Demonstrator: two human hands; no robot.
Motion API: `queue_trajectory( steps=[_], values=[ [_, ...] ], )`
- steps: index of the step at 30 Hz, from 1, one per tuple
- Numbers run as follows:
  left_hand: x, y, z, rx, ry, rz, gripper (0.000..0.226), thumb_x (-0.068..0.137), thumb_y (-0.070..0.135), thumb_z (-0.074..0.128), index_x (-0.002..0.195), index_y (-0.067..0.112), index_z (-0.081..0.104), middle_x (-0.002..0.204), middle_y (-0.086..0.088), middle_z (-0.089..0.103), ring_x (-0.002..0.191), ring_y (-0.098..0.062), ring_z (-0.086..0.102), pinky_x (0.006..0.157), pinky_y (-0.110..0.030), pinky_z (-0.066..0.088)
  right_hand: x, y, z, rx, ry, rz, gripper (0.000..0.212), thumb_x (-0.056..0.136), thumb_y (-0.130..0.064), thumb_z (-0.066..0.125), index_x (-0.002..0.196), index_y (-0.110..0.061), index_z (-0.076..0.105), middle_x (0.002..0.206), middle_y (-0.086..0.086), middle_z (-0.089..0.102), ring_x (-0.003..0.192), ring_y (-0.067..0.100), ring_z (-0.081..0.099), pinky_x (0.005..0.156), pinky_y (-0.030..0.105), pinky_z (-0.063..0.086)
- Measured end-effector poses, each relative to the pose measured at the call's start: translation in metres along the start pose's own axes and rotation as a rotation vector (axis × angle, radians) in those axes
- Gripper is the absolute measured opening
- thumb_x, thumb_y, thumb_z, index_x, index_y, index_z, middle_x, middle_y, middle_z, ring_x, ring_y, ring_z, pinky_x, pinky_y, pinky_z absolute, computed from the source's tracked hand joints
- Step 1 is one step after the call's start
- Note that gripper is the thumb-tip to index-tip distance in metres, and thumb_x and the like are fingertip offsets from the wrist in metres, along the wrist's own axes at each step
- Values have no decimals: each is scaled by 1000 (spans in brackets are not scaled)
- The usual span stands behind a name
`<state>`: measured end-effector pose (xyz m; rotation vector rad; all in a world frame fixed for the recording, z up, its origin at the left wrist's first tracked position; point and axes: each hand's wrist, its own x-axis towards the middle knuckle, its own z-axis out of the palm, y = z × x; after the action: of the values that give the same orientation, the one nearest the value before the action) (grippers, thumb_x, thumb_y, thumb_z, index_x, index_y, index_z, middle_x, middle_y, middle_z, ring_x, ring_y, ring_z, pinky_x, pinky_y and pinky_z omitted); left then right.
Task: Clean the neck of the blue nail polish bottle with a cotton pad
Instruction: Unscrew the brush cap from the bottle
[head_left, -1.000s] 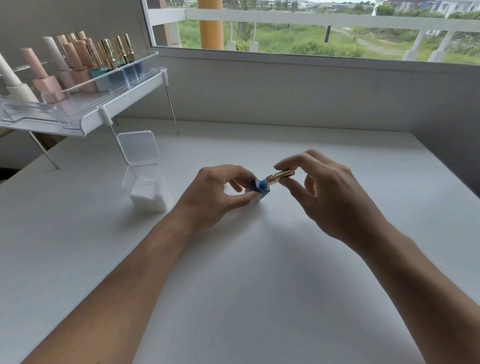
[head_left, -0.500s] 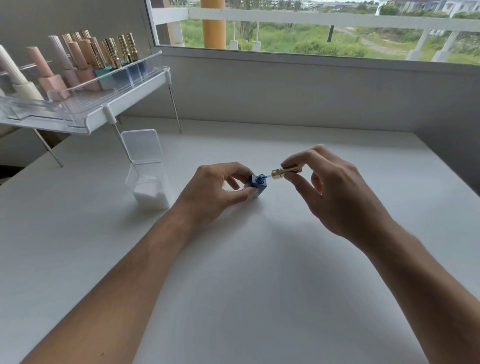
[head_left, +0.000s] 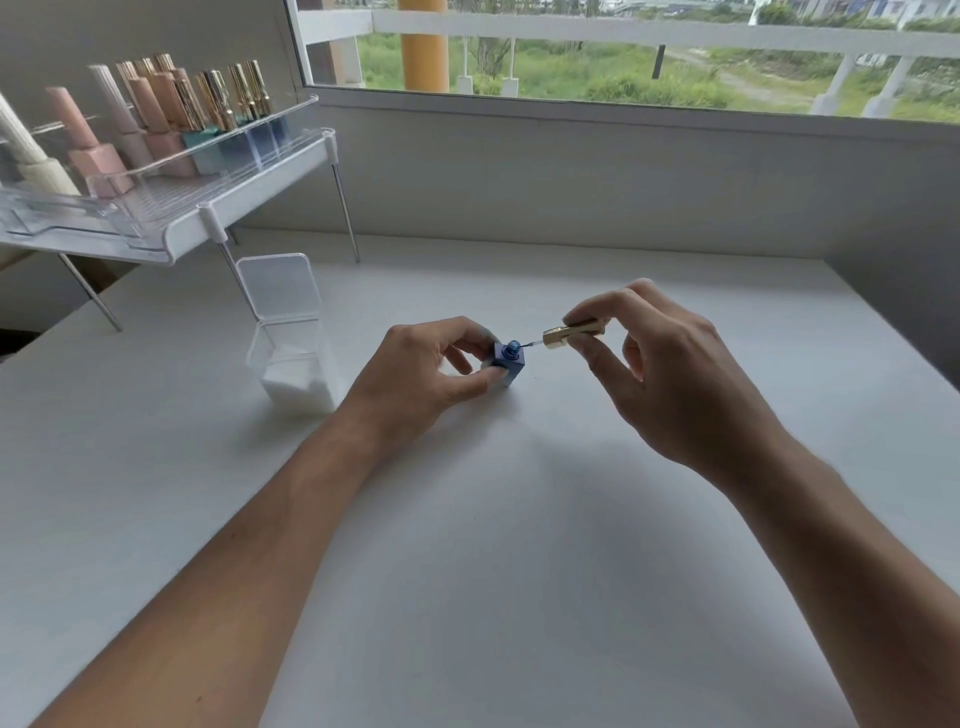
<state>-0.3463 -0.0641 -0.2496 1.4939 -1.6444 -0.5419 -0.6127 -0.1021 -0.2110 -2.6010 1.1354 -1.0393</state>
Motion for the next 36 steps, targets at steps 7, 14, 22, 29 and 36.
queue_trajectory(
  steps=[7,14,22,29,36],
  values=[
    [-1,0,0,-46,-18,-34,14,93,38,89,104,33,83,102,18,85,94,-10,78,92,-25,54,1,-4,1,85,106,142,18,109,-43,66,109,-29,77,89,-25,66,64,9,56,67,10,37],
    [2,-3,-1,-20,-34,-31,16,92,34,91,106,33,85,102,18,85,94,-9,78,89,-16,53,-1,3,16,240,19,319,30,108,-51,67,101,-25,81,54,-41,56,49,9,46,49,15,34],
    [3,-6,0,-64,-36,-26,19,88,36,95,105,31,86,100,16,86,92,-12,77,81,-17,51,-1,11,16,252,-37,372,32,108,-52,64,100,-25,80,54,-42,57,47,6,48,47,15,34],
    [4,-11,-1,-68,-29,-36,21,88,36,97,103,30,85,102,15,85,95,-17,76,78,-13,50,1,24,14,442,-45,428,22,107,-50,69,107,-32,81,91,-14,82,62,7,57,63,33,48],
    [4,-11,-2,-74,-40,-57,22,87,41,96,104,33,84,104,19,83,99,-19,74,86,-20,56,0,40,18,533,-104,451,11,100,-33,83,110,-29,81,94,-11,82,69,8,71,76,30,58]
  ],
)
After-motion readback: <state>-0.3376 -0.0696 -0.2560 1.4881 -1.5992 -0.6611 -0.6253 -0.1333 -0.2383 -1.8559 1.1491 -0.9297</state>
